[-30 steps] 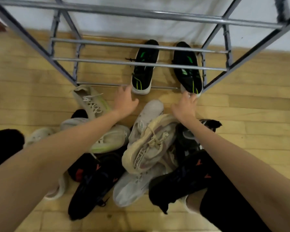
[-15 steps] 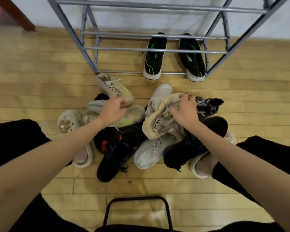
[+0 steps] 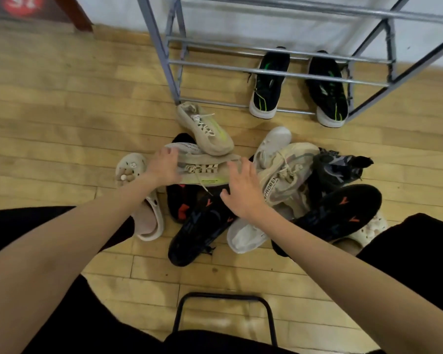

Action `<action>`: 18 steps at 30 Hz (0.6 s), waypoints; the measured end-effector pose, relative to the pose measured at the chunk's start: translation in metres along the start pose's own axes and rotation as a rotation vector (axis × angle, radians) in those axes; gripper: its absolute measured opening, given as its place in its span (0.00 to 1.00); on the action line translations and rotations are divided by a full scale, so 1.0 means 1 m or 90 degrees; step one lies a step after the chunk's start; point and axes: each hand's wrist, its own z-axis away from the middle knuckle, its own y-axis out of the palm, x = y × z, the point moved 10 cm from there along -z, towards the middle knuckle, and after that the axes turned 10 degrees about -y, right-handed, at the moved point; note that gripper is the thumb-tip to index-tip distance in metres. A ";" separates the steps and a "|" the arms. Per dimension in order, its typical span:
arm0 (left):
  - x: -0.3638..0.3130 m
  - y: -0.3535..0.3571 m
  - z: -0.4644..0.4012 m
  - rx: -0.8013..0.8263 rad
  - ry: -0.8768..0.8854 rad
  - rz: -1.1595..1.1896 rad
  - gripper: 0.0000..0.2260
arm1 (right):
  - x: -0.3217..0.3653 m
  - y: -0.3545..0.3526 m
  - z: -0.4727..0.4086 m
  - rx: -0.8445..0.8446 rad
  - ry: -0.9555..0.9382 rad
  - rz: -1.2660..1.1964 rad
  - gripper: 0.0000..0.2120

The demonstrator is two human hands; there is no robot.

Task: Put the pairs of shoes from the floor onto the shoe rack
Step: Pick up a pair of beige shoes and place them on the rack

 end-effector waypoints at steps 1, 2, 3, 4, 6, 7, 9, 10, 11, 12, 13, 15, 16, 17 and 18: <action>0.006 0.004 -0.001 0.011 0.001 -0.031 0.35 | 0.001 0.009 -0.006 0.032 0.005 0.004 0.32; 0.009 0.008 -0.002 0.015 0.008 -0.064 0.38 | 0.001 0.016 -0.012 0.056 0.017 0.013 0.34; 0.012 0.013 -0.002 0.016 0.013 -0.099 0.42 | 0.000 0.022 -0.016 0.075 0.034 0.023 0.36; 0.013 0.018 -0.003 0.009 0.019 -0.131 0.45 | -0.003 0.027 -0.021 0.090 0.053 0.033 0.37; 0.012 0.024 -0.006 -0.028 0.036 -0.182 0.50 | -0.009 0.034 -0.029 0.116 0.098 0.035 0.38; 0.008 0.025 -0.006 -0.056 0.053 -0.205 0.51 | -0.013 0.037 -0.032 0.130 0.124 0.023 0.39; -0.004 0.026 -0.006 -0.117 0.106 -0.241 0.50 | -0.020 0.039 -0.039 0.142 0.175 -0.023 0.38; -0.011 0.027 -0.005 -0.143 0.131 -0.250 0.48 | -0.023 0.039 -0.042 0.141 0.194 -0.054 0.37; -0.016 0.028 -0.005 -0.158 0.142 -0.255 0.46 | -0.026 0.037 -0.045 0.133 0.207 -0.088 0.35; -0.020 0.026 -0.005 -0.172 0.145 -0.254 0.45 | -0.031 0.035 -0.048 0.120 0.218 -0.125 0.32; -0.022 0.025 -0.005 -0.173 0.143 -0.245 0.44 | -0.034 0.029 -0.049 0.100 0.225 -0.167 0.30; -0.020 0.024 -0.003 -0.151 0.147 -0.195 0.44 | -0.041 0.014 -0.047 0.054 0.233 -0.252 0.28; -0.021 0.020 0.000 -0.147 0.166 -0.151 0.43 | -0.045 0.005 -0.046 0.028 0.231 -0.283 0.28; -0.020 0.014 0.004 -0.135 0.185 -0.075 0.42 | -0.049 -0.006 -0.044 -0.001 0.227 -0.302 0.26; -0.016 0.006 0.007 -0.117 0.186 0.027 0.40 | -0.053 -0.018 -0.042 -0.039 0.219 -0.315 0.23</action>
